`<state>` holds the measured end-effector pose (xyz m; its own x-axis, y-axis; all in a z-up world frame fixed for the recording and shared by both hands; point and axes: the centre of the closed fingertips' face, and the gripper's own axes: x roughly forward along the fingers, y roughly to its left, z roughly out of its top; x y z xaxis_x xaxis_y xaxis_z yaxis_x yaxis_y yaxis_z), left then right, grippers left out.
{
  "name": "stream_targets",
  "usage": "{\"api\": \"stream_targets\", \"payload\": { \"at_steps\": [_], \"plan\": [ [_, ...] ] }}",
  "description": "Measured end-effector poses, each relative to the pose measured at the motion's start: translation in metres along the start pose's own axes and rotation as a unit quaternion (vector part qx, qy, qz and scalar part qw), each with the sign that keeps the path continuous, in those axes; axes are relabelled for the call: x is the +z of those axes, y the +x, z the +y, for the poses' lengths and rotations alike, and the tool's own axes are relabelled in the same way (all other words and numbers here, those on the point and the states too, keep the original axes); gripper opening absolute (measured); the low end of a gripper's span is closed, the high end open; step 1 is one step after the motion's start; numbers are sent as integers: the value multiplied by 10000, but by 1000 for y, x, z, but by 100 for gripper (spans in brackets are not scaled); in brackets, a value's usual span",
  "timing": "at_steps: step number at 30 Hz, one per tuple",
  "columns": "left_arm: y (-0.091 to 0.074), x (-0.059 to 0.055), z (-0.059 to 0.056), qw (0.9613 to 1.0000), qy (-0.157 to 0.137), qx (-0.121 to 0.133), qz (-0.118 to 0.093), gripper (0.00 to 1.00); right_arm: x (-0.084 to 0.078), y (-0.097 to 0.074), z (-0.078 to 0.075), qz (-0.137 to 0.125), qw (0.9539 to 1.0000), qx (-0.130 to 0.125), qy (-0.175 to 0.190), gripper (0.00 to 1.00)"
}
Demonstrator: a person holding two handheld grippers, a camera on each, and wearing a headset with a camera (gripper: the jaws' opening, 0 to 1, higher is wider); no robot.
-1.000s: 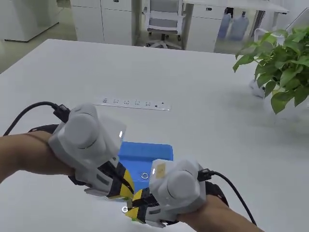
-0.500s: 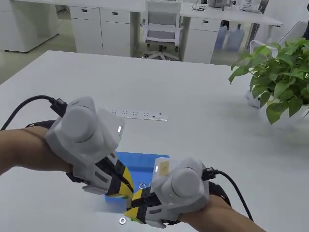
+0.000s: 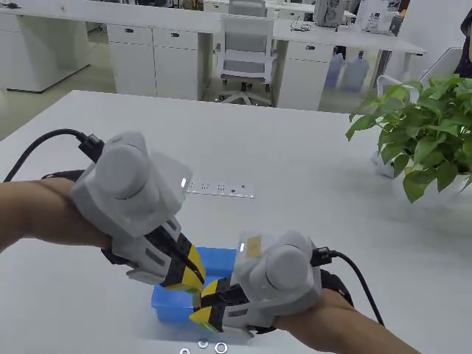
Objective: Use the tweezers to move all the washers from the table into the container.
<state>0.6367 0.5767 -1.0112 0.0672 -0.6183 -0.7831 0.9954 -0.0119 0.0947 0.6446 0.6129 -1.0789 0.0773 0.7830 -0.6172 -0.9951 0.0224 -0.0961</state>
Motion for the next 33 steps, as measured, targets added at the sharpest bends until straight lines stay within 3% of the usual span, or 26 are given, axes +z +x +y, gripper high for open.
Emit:
{"api": "stream_targets", "payload": {
  "at_steps": [17, 33],
  "plan": [
    [-4, 1, 31, 9999, 111, 121, 19, 6, 3, -3, -33, -46, 9999, -159, -40, 10],
    [12, -18, 56, 9998, 107, 171, 37, 6, -16, 12, -58, 17, 9998, -206, 29, 11]
  ]
}}
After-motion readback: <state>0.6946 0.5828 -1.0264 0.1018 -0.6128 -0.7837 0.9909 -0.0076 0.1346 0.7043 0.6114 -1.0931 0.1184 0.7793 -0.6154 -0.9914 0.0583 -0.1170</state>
